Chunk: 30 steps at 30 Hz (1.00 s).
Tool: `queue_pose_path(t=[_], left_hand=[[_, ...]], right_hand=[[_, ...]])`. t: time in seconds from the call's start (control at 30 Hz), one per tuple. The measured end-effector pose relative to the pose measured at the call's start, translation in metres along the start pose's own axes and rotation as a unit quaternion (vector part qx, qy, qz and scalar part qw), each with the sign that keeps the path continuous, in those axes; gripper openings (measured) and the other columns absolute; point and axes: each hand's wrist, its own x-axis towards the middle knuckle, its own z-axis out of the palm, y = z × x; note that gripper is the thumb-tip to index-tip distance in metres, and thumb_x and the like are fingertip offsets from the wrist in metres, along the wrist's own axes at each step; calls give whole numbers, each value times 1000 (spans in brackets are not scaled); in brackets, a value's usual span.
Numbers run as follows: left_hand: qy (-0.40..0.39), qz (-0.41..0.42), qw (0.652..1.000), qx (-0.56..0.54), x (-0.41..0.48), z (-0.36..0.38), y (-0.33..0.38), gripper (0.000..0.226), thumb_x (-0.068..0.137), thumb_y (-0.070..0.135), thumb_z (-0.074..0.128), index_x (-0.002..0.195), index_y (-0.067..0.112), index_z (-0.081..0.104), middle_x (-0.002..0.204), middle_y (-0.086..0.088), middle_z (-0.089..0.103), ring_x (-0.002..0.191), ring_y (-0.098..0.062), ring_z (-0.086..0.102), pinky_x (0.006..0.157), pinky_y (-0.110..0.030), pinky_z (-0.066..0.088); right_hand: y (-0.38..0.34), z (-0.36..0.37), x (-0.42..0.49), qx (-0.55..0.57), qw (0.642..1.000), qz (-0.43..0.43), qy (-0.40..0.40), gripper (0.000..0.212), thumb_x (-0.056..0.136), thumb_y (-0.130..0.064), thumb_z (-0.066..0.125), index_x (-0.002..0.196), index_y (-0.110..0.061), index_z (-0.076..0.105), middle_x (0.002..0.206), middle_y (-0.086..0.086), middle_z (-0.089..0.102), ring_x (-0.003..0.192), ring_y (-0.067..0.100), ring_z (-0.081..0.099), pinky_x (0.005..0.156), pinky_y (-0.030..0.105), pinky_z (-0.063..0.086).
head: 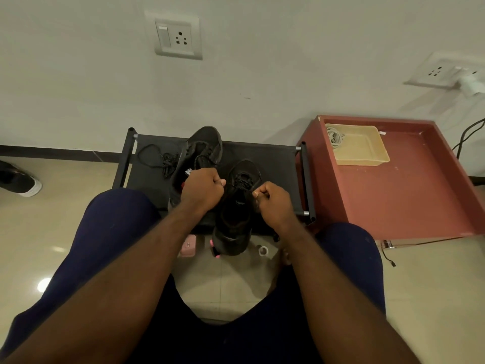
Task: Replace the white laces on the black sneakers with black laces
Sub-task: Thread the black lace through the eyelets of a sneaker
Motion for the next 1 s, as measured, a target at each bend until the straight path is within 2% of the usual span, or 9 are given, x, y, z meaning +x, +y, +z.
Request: queue_pose_path(t=[0.13, 0.2, 0.27, 0.37, 0.5, 0.7, 0.8, 0.93, 1.0], left_hand=[[-21, -7, 999, 25, -1, -2, 3, 18, 94, 27, 62, 81, 14, 64, 83, -4, 66, 84, -23, 63, 80, -40, 54], [-19, 12, 1000, 17, 0, -6, -1, 10, 94, 23, 61, 97, 16, 66, 98, -6, 68, 94, -26, 64, 85, -43, 54], [9, 46, 998, 52, -1, -8, 2, 34, 92, 28, 63, 124, 17, 60, 121, -7, 62, 109, -28, 60, 93, -45, 51], [21, 124, 992, 16, -7, -8, 22, 58, 90, 25, 64, 143, 15, 43, 134, -8, 57, 117, -27, 58, 98, -39, 48], [-181, 99, 962, -180, -13, -2, 44, 63, 92, 8, 61, 147, 15, 31, 108, -4, 67, 74, -25, 71, 60, -28, 57], [-29, 128, 987, -93, -6, -13, 35, 30, 87, 17, 72, 114, 16, 61, 81, 0, 68, 77, -14, 65, 76, -28, 53], [-28, 150, 986, -70, -3, -21, 35, 24, 86, 14, 72, 108, 18, 63, 76, 1, 69, 71, -10, 66, 74, -25, 52], [-26, 128, 989, -65, 2, -27, 38, 22, 90, 13, 68, 111, 14, 63, 71, -4, 70, 59, -9, 68, 73, -33, 58], [-26, 111, 991, -77, 6, -27, 39, 22, 90, 14, 68, 112, 12, 62, 69, -5, 70, 58, -10, 69, 72, -37, 60]], right_hand=[[3, -2, -3, 1, 1000, 10, -10, 16, 97, -18, 62, 82, -22, 64, 80, -7, 65, 77, 9, 61, 69, 26, 48], [5, -7, -5, 21, 1000, 8, -19, 11, 97, -17, 62, 88, -22, 65, 83, -7, 66, 79, 9, 63, 71, 25, 49], [0, -17, -8, 66, 998, -7, -23, 11, 98, -12, 60, 101, -21, 65, 87, -6, 67, 80, 6, 64, 71, 19, 47], [-22, -32, -11, 103, 990, -63, -73, 27, 98, -3, 56, 120, -16, 62, 92, -4, 67, 79, -3, 62, 69, 11, 46], [-51, -41, -12, 131, 978, -134, -89, 33, 96, 1, 57, 121, -20, 62, 94, 3, 67, 84, 13, 66, 77, 21, 54], [-45, -37, -10, 384, 923, -30, 11, 14, 96, -3, 61, 103, -14, 67, 81, 3, 71, 58, 6, 53, 53, 21, 43], [-37, -14, -9, 347, 937, 24, 33, 8, 97, -11, 63, 100, -13, 71, 85, 6, 75, 56, 0, 57, 53, 19, 43], [-35, 2, -9, 256, 964, -44, -59, 19, 97, -7, 62, 110, -12, 76, 89, -1, 76, 64, -2, 61, 64, 18, 50], [-36, 3, -7, 216, 970, -83, -76, 23, 97, -7, 63, 115, -12, 75, 101, -1, 77, 85, 1, 69, 81, 21, 55]])
